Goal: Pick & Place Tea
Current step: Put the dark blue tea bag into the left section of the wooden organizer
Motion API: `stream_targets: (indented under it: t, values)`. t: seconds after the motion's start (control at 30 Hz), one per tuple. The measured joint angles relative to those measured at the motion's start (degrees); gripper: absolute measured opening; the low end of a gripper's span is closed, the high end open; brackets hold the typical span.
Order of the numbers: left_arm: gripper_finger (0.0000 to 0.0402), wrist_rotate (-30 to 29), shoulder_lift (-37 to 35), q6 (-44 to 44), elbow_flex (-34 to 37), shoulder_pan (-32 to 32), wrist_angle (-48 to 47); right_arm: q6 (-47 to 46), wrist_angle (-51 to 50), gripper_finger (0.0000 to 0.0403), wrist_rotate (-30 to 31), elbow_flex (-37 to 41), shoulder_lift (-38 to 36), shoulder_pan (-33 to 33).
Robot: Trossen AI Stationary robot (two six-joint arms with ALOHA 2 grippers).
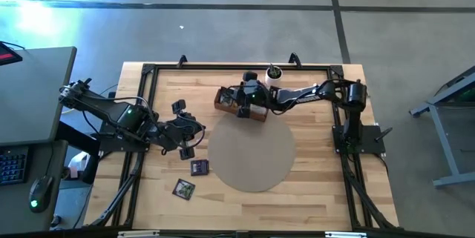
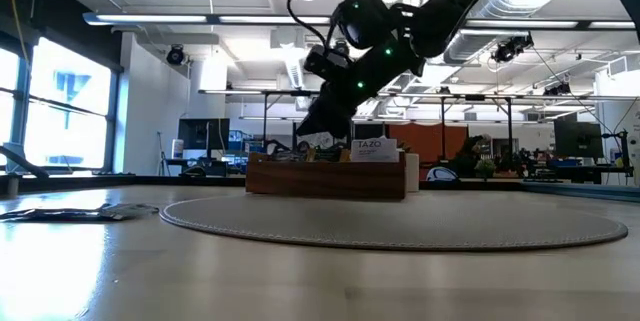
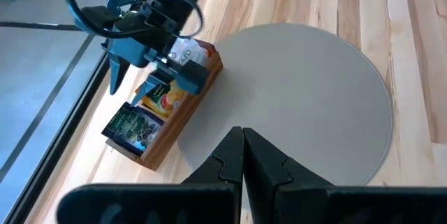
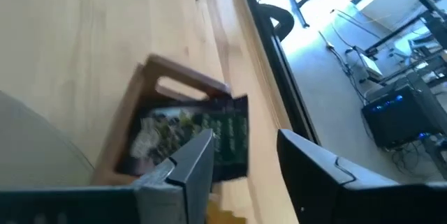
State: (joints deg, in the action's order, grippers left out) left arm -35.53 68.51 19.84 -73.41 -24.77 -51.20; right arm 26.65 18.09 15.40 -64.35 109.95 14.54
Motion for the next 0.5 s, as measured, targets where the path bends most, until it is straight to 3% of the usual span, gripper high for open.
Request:
stream_targets:
  t: [0.1,0.27,0.5]
  values:
    - [0.0001,0.5,0.0,0.4,0.0,0.0,-0.5,-1.0,-1.2,0.0161,4.8,-1.0,-0.1,-2.4]
    - [0.0001,1.0,-1.8,5.5,0.1,-1.0,-5.1,-1.1,-13.3,0.0159,13.1,-4.5,-2.6,-8.0]
    - [0.0001,-8.9,-8.0,18.2,0.0,-5.7,-17.9,-15.1,-27.3,0.0145,4.3,-7.7,-6.5,-13.7]
